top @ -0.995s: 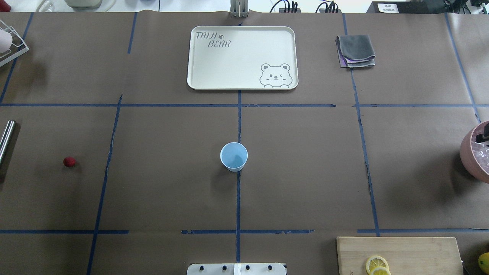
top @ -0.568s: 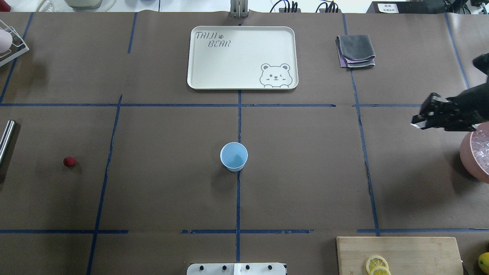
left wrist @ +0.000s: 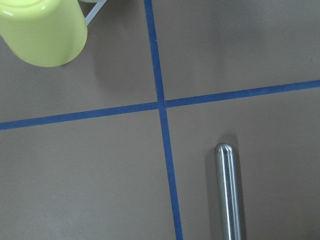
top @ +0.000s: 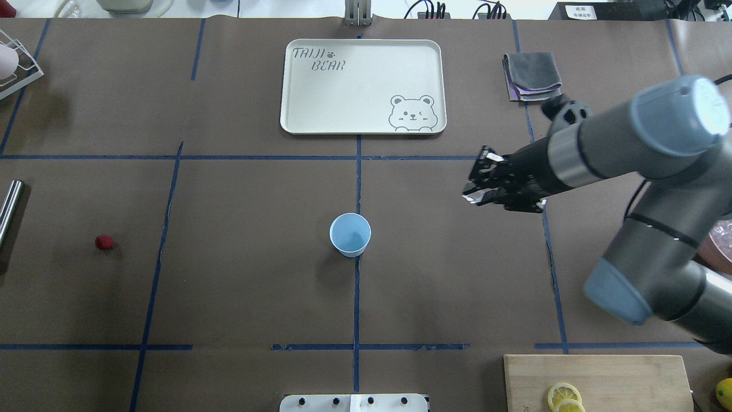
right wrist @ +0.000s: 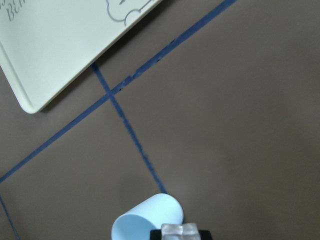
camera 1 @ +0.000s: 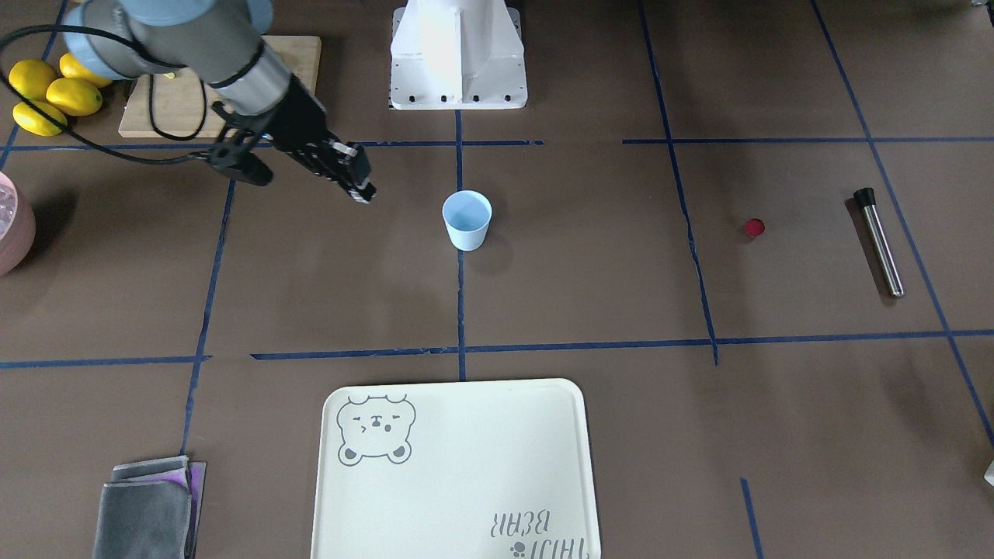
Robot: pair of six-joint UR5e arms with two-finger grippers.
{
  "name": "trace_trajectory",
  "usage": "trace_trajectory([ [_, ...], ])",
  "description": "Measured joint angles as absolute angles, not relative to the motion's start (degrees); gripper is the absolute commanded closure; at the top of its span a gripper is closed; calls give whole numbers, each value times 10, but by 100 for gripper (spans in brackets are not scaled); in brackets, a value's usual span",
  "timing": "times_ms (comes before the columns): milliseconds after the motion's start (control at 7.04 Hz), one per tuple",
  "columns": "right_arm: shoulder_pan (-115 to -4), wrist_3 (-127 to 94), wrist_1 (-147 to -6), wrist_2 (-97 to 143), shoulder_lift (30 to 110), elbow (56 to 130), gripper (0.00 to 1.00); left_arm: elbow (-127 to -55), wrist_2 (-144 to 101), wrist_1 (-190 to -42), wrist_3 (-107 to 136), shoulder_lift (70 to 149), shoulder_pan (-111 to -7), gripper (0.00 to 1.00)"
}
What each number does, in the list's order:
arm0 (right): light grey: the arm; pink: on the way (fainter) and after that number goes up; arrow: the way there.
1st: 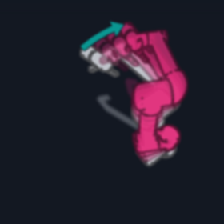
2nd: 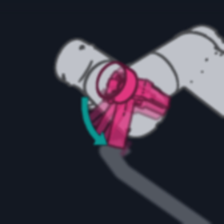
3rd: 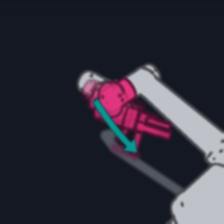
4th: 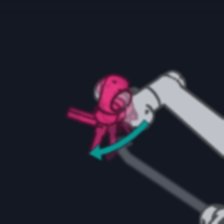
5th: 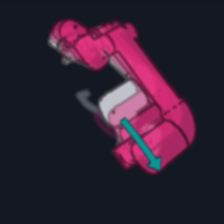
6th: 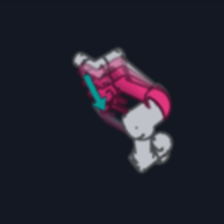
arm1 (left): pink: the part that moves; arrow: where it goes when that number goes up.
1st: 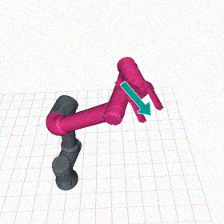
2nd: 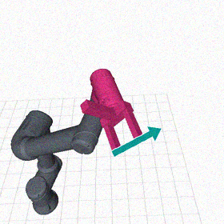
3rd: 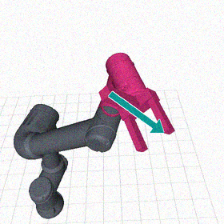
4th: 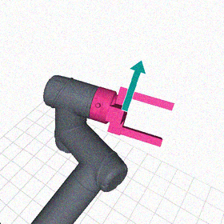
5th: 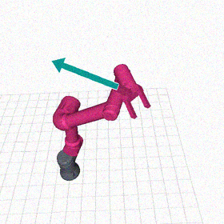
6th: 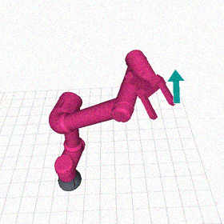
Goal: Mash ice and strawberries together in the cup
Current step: 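Carry the ice cube with the right gripper over the blue cup and release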
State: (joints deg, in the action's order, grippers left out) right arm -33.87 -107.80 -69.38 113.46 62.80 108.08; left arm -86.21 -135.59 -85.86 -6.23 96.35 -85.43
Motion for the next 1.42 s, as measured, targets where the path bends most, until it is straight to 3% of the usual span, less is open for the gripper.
trace_trajectory([
  [142, -312, -1107, -700, 1101, 587, 1045, 96, -863, -1356, -859, -62, 964, -854, 0],
  [568, -280, -1132, -702, 1067, 544, 988, 77, -866, -1356, -859, -62, 964, -854, 0],
  [853, -264, -1131, -702, 1046, 537, 982, 47, -867, -1356, -859, -62, 964, -854, 0],
  [995, -261, -1131, -702, 1038, 534, 980, 39, -867, -1356, -859, -62, 964, -854, 0],
  [1279, -260, -1130, -702, 1033, 529, 976, 37, -867, -1356, -858, -62, 963, -854, 0],
  [1421, -259, -1130, -703, 1033, 526, 972, 25, -867, -1356, -858, -62, 963, -854, 0],
])
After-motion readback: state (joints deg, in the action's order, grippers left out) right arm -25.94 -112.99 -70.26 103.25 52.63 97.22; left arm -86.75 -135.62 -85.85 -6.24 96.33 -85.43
